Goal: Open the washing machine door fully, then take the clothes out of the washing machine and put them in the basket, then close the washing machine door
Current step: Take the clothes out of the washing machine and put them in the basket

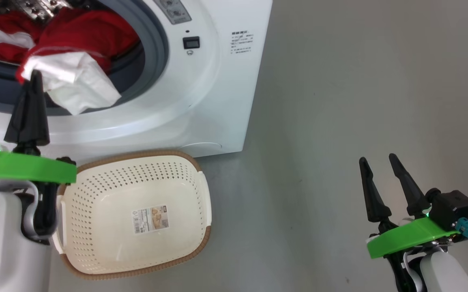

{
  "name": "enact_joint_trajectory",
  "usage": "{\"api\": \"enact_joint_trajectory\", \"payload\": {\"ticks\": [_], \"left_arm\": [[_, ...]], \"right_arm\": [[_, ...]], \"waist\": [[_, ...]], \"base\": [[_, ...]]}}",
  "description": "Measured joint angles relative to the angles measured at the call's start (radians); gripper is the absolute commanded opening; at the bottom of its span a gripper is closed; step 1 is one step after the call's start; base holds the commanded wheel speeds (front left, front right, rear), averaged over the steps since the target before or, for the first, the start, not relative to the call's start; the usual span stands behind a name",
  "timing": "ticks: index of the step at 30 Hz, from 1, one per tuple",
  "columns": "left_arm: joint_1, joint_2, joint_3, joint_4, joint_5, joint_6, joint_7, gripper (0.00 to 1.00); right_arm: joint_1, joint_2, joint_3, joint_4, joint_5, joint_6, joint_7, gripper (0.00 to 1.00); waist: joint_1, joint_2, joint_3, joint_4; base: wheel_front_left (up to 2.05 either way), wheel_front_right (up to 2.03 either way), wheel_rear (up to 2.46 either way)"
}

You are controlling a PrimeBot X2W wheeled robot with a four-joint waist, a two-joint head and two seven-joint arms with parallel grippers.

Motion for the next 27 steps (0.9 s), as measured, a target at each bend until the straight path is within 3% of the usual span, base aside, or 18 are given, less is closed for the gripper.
{"api": "enact_joint_trajectory", "payload": {"ticks": [18,27], "left_arm": [[0.176,-0.049,0.096,-0.453,0.043,0.000,-0.002,0.00],[0.241,-0.077,0.093,-0.516,0.076,0.000,-0.005,0.00]], "right_arm": [[0.010,0.000,-0.010,-0.004,-0.009,0.000,0.000,1.00],[0.010,0.000,-0.006,-0.004,-0.009,0.000,0.000,1.00]], "waist": [[0.0000,0.0000,-0.009,0.024],[0.0000,0.0000,-0.013,0.025]], "base": [[0.00,0.00,0.00],[0.00,0.00,0.00]]}}
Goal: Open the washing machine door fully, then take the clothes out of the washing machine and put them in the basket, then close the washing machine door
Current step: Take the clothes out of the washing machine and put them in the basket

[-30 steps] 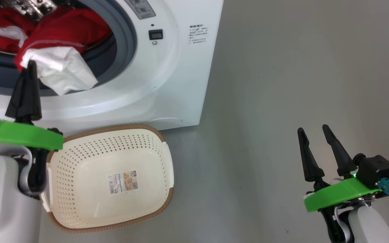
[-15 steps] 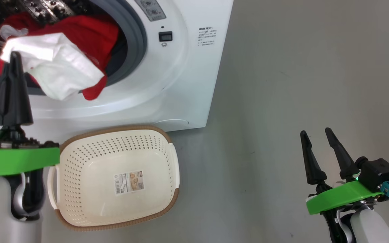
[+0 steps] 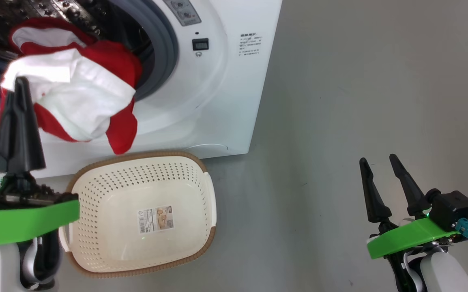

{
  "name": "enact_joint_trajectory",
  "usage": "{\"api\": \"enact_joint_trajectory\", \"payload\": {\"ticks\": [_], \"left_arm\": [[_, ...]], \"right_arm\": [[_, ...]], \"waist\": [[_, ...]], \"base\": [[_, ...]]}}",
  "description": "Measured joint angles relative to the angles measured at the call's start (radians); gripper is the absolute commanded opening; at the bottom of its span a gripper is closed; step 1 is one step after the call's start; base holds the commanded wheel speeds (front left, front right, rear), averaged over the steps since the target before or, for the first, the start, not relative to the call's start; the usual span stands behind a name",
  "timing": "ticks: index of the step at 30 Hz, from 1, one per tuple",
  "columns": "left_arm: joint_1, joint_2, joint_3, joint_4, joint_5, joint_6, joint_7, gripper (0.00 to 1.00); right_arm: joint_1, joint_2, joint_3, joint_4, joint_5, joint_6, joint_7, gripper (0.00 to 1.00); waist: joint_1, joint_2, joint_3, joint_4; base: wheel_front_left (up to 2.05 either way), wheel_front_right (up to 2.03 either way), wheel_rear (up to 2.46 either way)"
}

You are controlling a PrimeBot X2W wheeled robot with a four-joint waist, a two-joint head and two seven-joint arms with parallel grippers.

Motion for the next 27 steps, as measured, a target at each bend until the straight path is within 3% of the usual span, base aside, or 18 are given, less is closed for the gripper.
{"api": "enact_joint_trajectory", "payload": {"ticks": [8,17,27], "left_arm": [[0.052,-0.005,-0.016,0.127,0.030,0.000,0.000,0.00],[0.078,-0.030,-0.068,0.386,0.049,0.000,0.000,0.00],[-0.025,-0.009,-0.133,0.638,0.052,0.000,0.001,0.00]], "right_arm": [[0.000,0.000,0.008,0.000,0.001,0.000,0.000,1.00],[-0.002,0.000,0.017,-0.005,0.008,0.000,0.000,1.00],[-0.033,0.000,0.028,-0.021,0.018,0.000,0.000,1.00]], "waist": [[0.0000,0.0000,0.011,-0.009],[0.0000,0.0000,0.056,-0.017],[0.0000,0.0000,0.134,-0.026]], "base": [[0.00,0.00,0.00],[0.00,0.00,0.00],[0.00,0.00,0.00]]}}
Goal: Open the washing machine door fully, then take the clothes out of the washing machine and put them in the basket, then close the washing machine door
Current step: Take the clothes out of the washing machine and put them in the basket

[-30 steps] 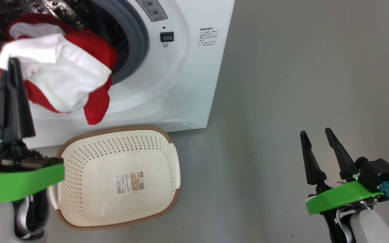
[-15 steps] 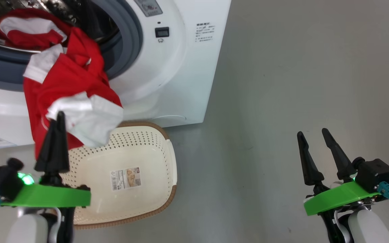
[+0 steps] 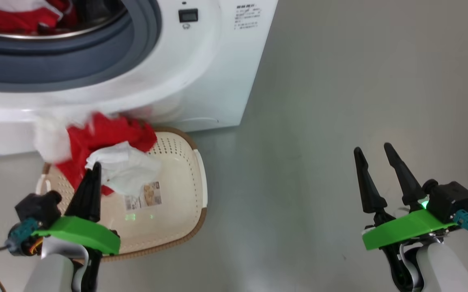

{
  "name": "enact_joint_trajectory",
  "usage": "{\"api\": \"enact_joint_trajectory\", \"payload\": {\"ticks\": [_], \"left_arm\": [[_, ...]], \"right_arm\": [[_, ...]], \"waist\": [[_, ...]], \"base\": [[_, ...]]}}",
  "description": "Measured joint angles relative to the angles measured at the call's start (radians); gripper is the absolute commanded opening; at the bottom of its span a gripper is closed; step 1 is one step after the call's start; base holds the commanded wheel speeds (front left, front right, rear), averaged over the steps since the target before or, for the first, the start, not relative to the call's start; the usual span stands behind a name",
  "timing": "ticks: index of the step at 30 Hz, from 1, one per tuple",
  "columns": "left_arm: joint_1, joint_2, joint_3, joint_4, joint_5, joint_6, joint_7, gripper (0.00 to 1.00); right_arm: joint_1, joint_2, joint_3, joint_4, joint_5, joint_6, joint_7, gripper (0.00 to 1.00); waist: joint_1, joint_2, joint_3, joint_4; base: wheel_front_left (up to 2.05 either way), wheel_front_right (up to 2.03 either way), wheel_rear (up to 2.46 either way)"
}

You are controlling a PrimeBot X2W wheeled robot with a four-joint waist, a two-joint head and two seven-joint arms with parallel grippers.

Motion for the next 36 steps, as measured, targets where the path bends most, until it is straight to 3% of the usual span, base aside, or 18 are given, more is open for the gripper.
{"api": "enact_joint_trajectory", "payload": {"ticks": [13,36], "left_arm": [[-0.165,0.043,-0.089,0.287,-0.001,0.000,0.000,0.00],[-0.434,0.096,-0.207,0.597,-0.041,0.000,0.000,0.00]], "right_arm": [[-0.053,0.000,0.024,-0.021,0.019,0.000,-0.002,1.00],[-0.137,0.000,0.052,-0.075,0.028,0.000,-0.003,1.00]], "waist": [[0.0000,0.0000,0.112,-0.026],[0.0000,0.0000,0.326,-0.062]], "base": [[0.00,0.00,0.00],[0.00,0.00,0.00]]}}
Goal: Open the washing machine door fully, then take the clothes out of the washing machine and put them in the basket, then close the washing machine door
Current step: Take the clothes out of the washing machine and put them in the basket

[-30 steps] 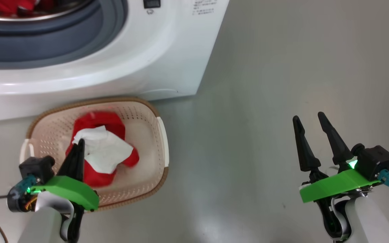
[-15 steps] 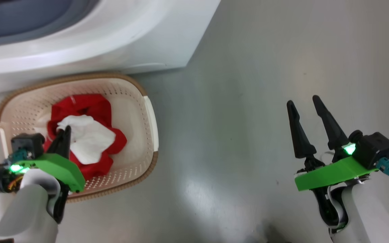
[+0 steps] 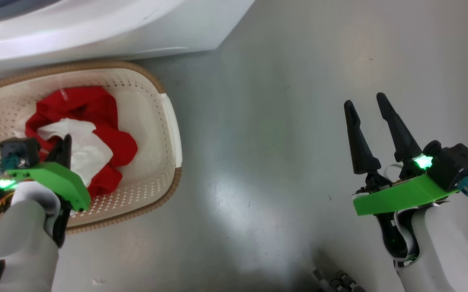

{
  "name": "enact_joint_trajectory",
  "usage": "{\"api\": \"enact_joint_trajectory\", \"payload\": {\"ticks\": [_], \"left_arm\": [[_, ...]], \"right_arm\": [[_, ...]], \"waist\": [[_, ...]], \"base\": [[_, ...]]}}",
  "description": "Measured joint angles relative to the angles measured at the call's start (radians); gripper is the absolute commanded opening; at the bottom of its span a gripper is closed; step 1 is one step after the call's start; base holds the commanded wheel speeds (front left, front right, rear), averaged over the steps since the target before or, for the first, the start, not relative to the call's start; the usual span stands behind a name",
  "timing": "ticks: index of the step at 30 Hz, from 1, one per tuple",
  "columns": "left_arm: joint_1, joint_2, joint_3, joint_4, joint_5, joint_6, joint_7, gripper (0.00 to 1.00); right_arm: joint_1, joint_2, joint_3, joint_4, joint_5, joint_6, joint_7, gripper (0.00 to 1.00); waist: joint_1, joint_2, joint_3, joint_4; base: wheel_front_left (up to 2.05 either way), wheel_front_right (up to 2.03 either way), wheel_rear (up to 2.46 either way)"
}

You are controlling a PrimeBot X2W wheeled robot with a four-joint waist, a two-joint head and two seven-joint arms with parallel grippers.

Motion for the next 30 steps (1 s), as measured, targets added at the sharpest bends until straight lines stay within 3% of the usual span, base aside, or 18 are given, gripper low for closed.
{"api": "enact_joint_trajectory", "payload": {"ticks": [1,2,5,6,8,9,30], "left_arm": [[-0.003,0.000,0.001,0.008,-0.012,0.000,0.000,0.04],[-0.005,0.000,0.000,0.014,-0.024,0.000,0.000,0.18],[-0.014,0.003,-0.011,0.025,-0.034,0.000,0.000,0.43],[-0.018,0.003,-0.014,0.026,-0.039,0.000,0.000,0.56],[-0.023,0.004,-0.019,0.026,-0.045,0.000,0.000,0.94],[-0.023,0.005,-0.022,0.027,-0.048,0.000,0.000,1.00],[0.036,0.004,-0.038,-0.035,-0.100,0.000,0.000,1.00]], "right_arm": [[0.000,0.000,0.001,-0.001,0.000,0.000,0.000,1.00],[0.000,0.000,0.002,-0.002,0.000,0.000,0.000,1.00],[0.000,0.000,0.007,-0.004,0.002,0.000,0.000,1.00],[0.000,0.000,0.008,-0.004,0.002,0.000,0.000,1.00],[0.000,0.000,0.011,-0.004,0.007,0.000,0.000,1.00],[0.000,0.000,0.011,-0.004,0.013,0.000,0.000,1.00],[0.001,0.000,0.016,0.036,0.008,0.000,0.000,1.00]], "waist": [[0.0000,0.0000,0.005,-0.001],[0.0000,0.0000,0.009,-0.002],[0.0000,0.0000,0.016,-0.005],[0.0000,0.0000,0.017,-0.005],[0.0000,0.0000,0.016,-0.005],[0.0000,0.0000,0.016,-0.005],[0.0000,0.0000,-0.098,0.014]], "base": [[0.00,0.00,0.00],[0.00,0.00,0.00],[0.00,0.00,0.00],[0.00,0.00,0.00],[0.00,0.00,0.00],[0.00,0.00,0.00],[0.00,0.00,0.00]]}}
